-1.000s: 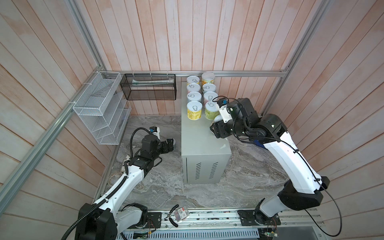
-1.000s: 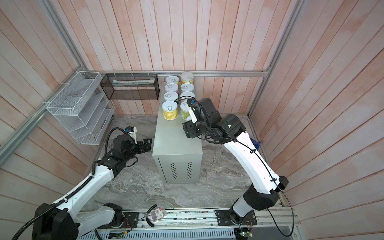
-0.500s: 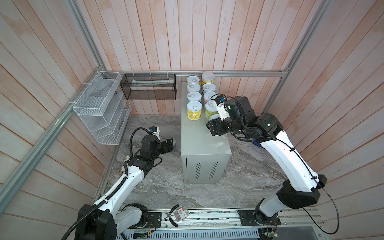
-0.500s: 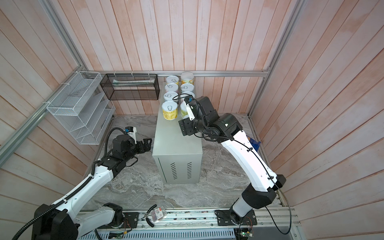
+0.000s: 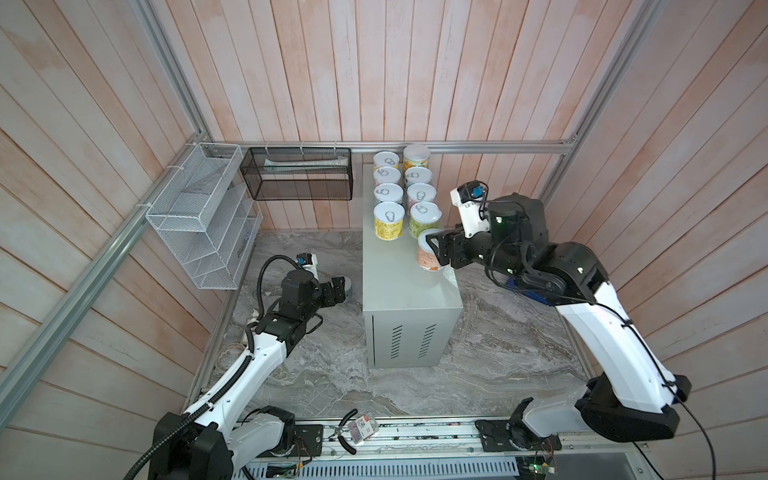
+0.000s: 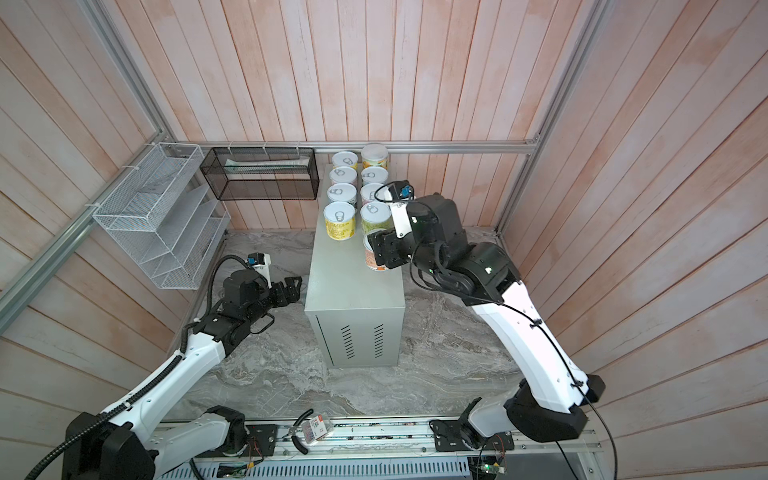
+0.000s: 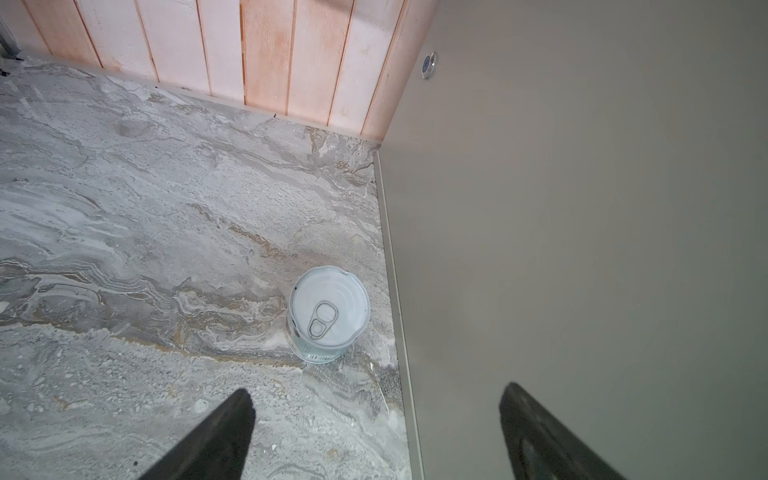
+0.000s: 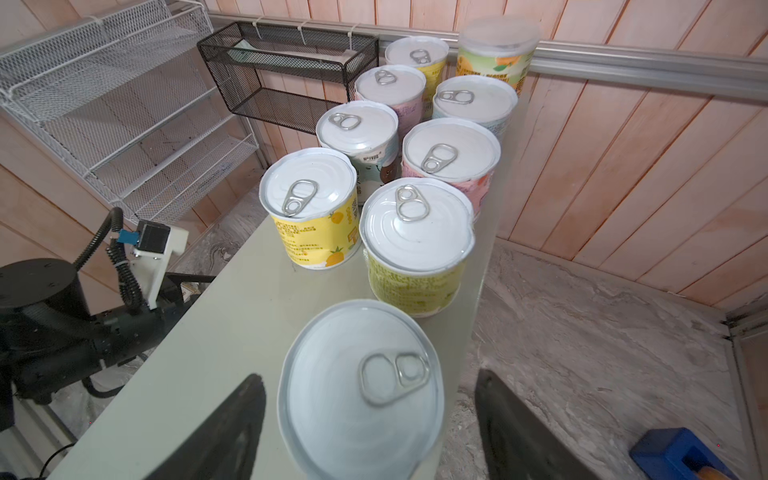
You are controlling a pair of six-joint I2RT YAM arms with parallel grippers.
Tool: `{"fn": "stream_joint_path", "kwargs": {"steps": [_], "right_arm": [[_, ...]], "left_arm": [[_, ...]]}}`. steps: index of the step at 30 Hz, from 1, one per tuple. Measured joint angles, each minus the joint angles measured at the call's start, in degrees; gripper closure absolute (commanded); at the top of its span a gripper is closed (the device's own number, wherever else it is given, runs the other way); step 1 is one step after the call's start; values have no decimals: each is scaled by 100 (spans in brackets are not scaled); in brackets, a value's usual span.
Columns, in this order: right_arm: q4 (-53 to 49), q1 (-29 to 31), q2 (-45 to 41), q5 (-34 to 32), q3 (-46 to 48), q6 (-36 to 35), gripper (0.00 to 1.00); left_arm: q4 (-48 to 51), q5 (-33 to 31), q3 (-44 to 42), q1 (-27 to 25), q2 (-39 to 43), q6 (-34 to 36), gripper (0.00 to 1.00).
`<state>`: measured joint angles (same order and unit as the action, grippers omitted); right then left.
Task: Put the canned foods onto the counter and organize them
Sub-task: 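Carry the orange-labelled can over the cabinet top and lower it beside the yellow cans, then open the right gripper and release the orange-labelled can on the cabinet top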
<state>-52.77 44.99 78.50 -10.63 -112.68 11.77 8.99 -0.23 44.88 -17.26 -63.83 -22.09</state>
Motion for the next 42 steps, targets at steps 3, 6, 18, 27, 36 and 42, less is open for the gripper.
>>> {"fn": "stream_joint_path", "kwargs": {"steps": [3, 6, 18, 27, 36, 42], "right_arm": [[186, 0, -483, 9, 372, 70, 27], [332, 0, -813, 26, 857, 170, 32], [503, -2, -942, 114, 1690, 348, 42], [664, -2, -890, 164, 1740, 315, 44], [841, -101, -835, 286, 1875, 273, 44], [994, -149, -782, 380, 1961, 264, 44]], "left_arm": [[4, 0, 0, 0, -2, 0, 6], [2, 2, 0, 0, -13, 0, 6], [0, 46, 0, 0, -131, -2, 7], [0, 46, 0, 0, -164, -2, 7], [0, 46, 0, 0, -225, -2, 8], [0, 46, 0, 0, -227, 0, 8]]}}
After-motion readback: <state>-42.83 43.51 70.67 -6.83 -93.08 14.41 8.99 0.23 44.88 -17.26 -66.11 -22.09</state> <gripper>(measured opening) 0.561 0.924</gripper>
